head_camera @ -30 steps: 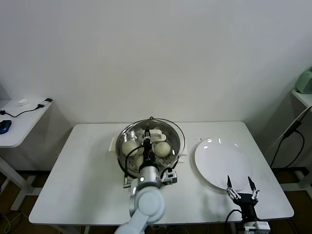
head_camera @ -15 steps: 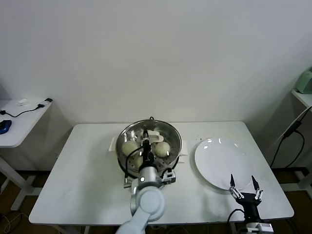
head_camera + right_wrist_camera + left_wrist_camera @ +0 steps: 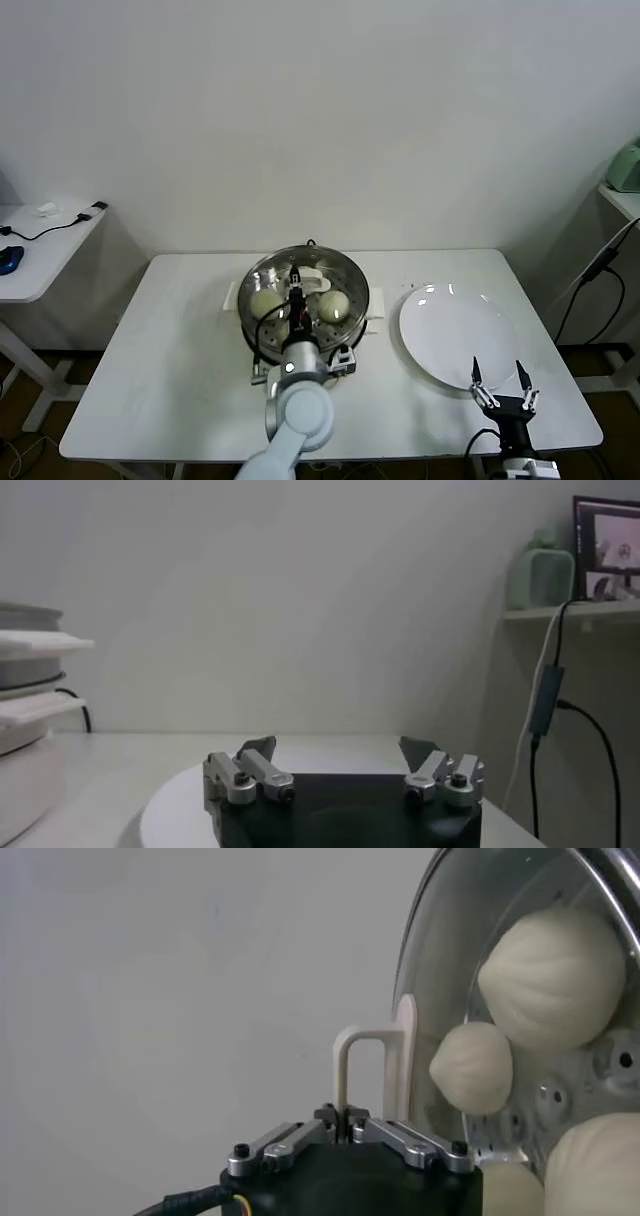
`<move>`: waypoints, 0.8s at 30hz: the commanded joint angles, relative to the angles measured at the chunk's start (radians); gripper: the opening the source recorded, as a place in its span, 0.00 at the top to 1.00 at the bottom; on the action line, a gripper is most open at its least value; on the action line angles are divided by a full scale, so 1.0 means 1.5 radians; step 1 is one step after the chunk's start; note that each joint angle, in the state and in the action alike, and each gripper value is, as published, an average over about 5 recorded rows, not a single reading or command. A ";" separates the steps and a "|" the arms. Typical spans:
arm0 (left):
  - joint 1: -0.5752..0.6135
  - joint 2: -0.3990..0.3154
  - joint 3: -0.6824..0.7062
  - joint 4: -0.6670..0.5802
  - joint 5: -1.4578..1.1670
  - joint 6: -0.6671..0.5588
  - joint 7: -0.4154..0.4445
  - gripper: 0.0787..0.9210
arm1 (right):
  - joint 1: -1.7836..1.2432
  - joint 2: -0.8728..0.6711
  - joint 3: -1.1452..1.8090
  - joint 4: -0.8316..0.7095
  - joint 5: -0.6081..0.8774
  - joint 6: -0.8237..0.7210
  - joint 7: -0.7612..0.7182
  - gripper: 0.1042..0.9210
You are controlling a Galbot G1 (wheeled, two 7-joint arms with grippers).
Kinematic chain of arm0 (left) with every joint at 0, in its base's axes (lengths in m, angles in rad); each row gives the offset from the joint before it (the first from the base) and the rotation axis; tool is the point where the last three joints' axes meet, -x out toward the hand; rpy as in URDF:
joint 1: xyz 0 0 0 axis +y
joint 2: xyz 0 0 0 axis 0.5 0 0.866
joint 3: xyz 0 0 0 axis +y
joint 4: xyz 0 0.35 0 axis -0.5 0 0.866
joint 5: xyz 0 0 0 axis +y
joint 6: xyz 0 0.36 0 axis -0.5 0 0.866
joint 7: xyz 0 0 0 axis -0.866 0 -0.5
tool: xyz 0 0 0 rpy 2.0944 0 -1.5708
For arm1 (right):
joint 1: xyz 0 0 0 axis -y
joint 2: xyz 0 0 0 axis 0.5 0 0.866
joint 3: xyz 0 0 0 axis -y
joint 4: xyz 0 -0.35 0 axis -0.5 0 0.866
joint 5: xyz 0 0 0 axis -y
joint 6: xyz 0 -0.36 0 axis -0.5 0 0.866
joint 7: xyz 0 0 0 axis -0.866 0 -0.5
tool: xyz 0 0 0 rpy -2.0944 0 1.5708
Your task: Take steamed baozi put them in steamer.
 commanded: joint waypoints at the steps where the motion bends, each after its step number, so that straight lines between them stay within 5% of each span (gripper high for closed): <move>1: -0.001 -0.002 -0.003 0.007 0.002 0.001 -0.003 0.90 | -0.003 -0.002 0.000 0.007 0.006 -0.008 -0.005 0.12; 17: 0.031 0.059 0.018 -0.146 -0.109 0.000 0.045 0.37 | -0.021 -0.014 -0.005 0.033 0.043 -0.031 -0.003 0.12; 24: 0.092 0.118 -0.049 -0.270 -0.460 -0.074 -0.059 0.15 | -0.033 -0.023 0.003 0.035 0.047 -0.003 -0.015 0.12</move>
